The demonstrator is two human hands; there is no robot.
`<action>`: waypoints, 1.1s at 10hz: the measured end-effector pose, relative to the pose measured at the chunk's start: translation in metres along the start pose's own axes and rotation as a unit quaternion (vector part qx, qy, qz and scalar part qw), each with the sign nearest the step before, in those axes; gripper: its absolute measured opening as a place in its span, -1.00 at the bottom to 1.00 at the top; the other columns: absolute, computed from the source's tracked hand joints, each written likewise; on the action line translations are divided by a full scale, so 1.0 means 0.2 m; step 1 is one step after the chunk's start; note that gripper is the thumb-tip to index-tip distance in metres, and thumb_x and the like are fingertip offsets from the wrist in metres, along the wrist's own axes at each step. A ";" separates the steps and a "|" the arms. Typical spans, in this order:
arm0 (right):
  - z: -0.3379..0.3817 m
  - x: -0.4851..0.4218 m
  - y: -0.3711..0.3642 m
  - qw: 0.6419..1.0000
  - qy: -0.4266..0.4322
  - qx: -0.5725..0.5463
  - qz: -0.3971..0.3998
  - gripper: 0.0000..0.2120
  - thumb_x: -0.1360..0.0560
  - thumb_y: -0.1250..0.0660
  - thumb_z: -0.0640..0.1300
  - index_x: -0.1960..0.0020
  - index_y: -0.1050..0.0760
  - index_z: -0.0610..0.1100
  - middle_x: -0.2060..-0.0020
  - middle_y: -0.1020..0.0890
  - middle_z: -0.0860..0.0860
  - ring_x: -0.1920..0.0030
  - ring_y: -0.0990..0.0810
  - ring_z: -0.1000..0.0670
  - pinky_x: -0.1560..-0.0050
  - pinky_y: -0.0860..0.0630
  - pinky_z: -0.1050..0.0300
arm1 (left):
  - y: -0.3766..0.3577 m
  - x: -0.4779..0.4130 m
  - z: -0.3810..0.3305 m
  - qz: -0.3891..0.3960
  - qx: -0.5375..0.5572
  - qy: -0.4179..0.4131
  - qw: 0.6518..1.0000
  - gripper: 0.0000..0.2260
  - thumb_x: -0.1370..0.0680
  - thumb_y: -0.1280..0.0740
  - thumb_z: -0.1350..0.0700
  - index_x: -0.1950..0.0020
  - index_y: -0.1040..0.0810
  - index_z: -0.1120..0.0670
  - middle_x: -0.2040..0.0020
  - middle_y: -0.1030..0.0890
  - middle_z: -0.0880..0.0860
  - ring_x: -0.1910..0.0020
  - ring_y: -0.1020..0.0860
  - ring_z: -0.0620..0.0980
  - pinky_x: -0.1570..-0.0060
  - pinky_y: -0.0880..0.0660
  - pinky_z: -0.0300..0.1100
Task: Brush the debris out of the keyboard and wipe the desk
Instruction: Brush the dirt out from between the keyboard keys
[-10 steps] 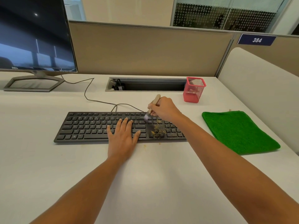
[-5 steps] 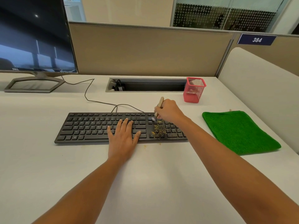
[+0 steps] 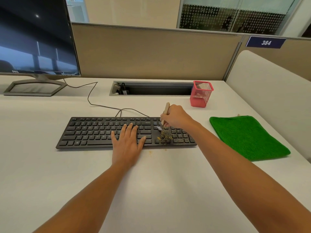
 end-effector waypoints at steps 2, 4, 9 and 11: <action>0.02 0.00 0.03 1.000 0.003 -0.013 -0.019 -0.74 -0.55 -0.25 -0.15 -0.11 -0.55 -0.31 0.04 -0.64 -0.20 0.09 -0.66 -0.11 0.02 -0.59 0.09 | 0.00 0.00 0.00 -0.002 0.000 -0.001 1.000 -0.19 -0.41 0.40 -0.29 -0.52 -0.15 0.02 -0.54 -0.15 -0.02 -0.53 -0.04 -0.01 -0.44 0.12 0.18; -0.04 -0.02 0.13 0.996 -0.016 0.055 -0.064 -0.74 -0.54 -0.25 -0.17 -0.09 -0.53 -0.34 0.03 -0.62 -0.21 0.07 -0.63 -0.14 -0.04 -0.57 0.02 | 0.00 0.00 0.00 -0.004 0.003 -0.002 1.000 -0.19 -0.41 0.40 -0.29 -0.52 -0.15 0.02 -0.54 -0.16 -0.02 -0.53 -0.04 -0.01 -0.44 0.13 0.17; 0.03 -0.03 0.10 0.996 0.007 -0.001 -0.085 -0.75 -0.56 -0.23 -0.16 -0.06 -0.55 -0.33 0.09 -0.62 -0.18 0.15 -0.62 -0.09 0.20 -0.54 0.16 | -0.01 0.00 0.00 -0.001 0.005 0.001 1.000 -0.19 -0.40 0.40 -0.29 -0.53 -0.14 0.01 -0.54 -0.14 -0.02 -0.53 -0.02 -0.01 -0.44 0.13 0.17; 0.02 -0.04 0.01 0.999 -0.020 -0.020 -0.028 -0.74 -0.55 -0.26 -0.15 -0.11 -0.53 -0.32 0.01 -0.62 -0.20 0.05 -0.66 -0.16 -0.08 -0.59 0.01 | -0.01 0.00 0.00 0.001 0.000 0.001 1.000 -0.18 -0.40 0.41 -0.29 -0.53 -0.13 0.01 -0.54 -0.14 -0.02 -0.53 -0.02 -0.01 -0.44 0.13 0.17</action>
Point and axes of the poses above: each hand's wrist, its own x-axis away from the middle knuckle, its own y-axis out of the back of the hand, z = x × y, the point moved 7 cm from there along -x, towards the middle knuckle
